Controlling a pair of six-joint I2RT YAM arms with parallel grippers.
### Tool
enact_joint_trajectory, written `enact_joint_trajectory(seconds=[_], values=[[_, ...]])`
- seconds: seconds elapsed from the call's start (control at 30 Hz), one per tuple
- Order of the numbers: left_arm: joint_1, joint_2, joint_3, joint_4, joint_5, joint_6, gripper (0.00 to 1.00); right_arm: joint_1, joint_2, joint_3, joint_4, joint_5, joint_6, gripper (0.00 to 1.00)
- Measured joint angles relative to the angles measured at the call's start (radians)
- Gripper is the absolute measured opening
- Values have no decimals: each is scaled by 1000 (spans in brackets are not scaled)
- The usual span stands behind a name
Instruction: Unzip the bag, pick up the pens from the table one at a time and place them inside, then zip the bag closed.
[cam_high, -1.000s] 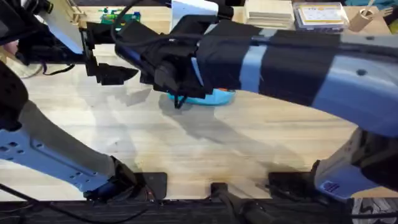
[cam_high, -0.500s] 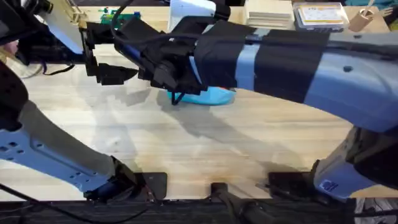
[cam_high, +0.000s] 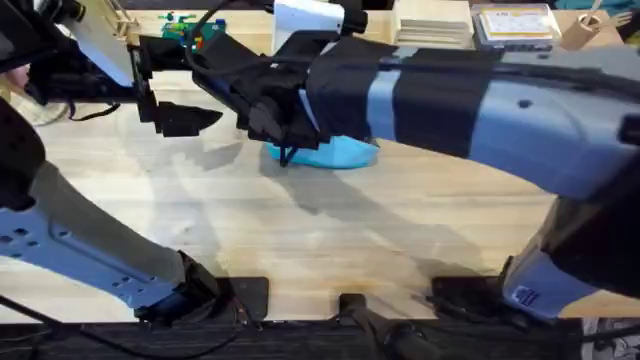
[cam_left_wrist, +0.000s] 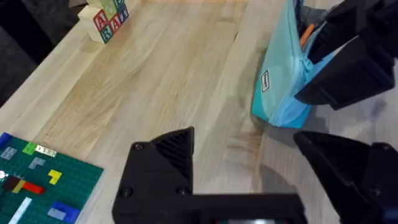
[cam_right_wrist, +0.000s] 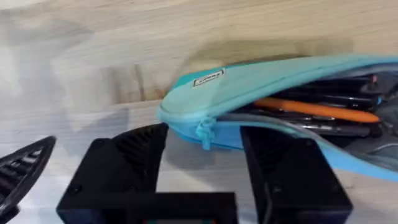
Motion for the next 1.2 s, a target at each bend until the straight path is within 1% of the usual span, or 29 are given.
enact_joint_trajectory(seconds=[0.03,0.37,0.63,0.77,0.97,1.0,1.2], values=[[0,0,0,0,0,0,994,-2,6,0,0,0,-1,684],[0,0,0,0,0,0,993,-4,14,0,0,0,-11,508],[0,0,0,0,0,0,993,-5,14,0,0,12,-14,295],[0,0,0,0,0,0,993,-5,13,0,0,26,-15,239],[0,0,0,0,0,0,992,-6,14,0,2,30,-19,61],[0,0,0,0,0,0,993,-6,14,0,3,30,-19,44],[0,0,0,0,0,0,993,-6,14,0,3,30,-19,34]])
